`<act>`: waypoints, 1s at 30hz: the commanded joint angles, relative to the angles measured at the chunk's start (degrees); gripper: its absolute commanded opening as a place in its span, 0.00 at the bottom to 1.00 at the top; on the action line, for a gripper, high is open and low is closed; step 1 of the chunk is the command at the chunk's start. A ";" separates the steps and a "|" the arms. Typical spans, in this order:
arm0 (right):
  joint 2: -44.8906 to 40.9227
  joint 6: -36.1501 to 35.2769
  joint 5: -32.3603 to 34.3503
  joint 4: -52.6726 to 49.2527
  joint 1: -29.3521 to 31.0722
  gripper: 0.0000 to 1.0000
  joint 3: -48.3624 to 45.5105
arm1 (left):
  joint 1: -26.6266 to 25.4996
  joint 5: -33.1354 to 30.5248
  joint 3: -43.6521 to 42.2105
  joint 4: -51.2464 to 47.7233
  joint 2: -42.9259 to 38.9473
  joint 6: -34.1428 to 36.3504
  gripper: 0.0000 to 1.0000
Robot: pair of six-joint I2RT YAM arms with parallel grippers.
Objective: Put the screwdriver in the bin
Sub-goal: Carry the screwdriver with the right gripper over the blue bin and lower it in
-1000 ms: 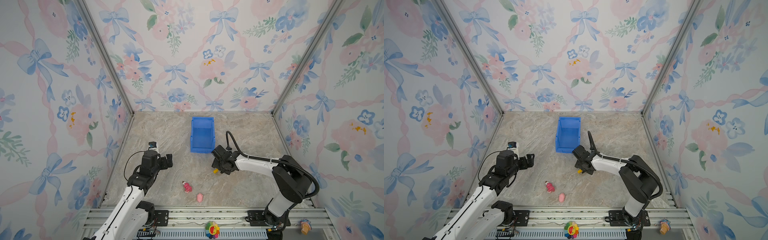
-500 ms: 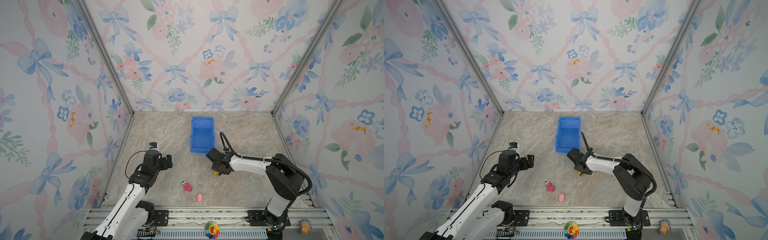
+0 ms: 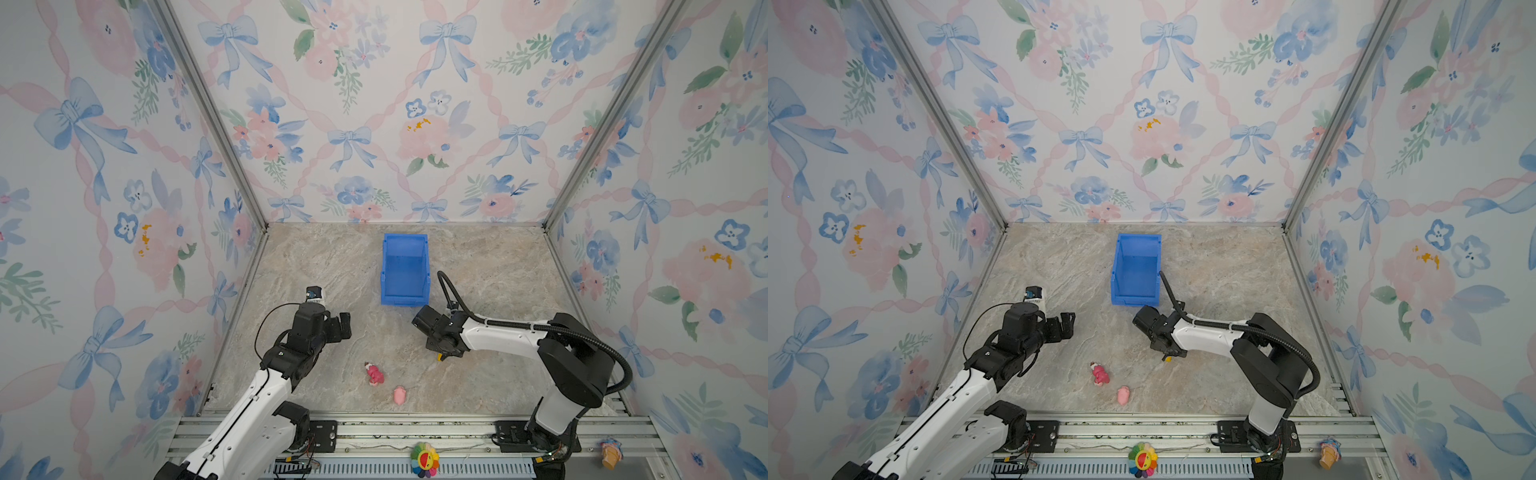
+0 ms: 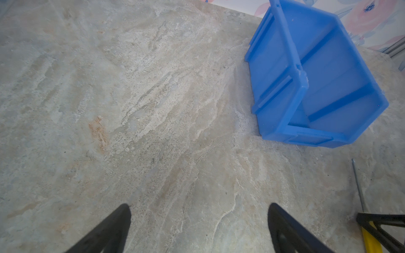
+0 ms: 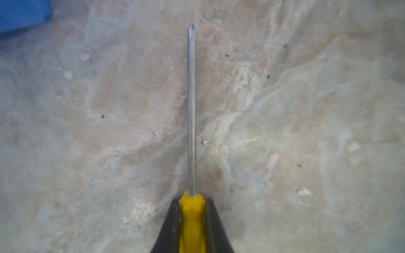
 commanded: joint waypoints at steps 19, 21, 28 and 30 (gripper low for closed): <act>-19.47 -17.35 11.55 -8.61 6.60 0.00 6.95 | -1.64 1.42 2.28 2.55 4.55 2.60 0.98; -18.37 -20.62 10.23 -7.58 5.76 0.00 10.75 | -2.57 4.08 2.61 4.33 4.90 4.12 0.98; -11.45 -22.72 2.31 -4.93 0.66 0.00 21.14 | -2.73 5.67 3.55 7.32 5.85 4.19 0.98; -9.26 -22.56 0.01 -2.60 -0.78 0.00 22.90 | -2.73 6.34 3.13 7.75 5.33 4.68 0.98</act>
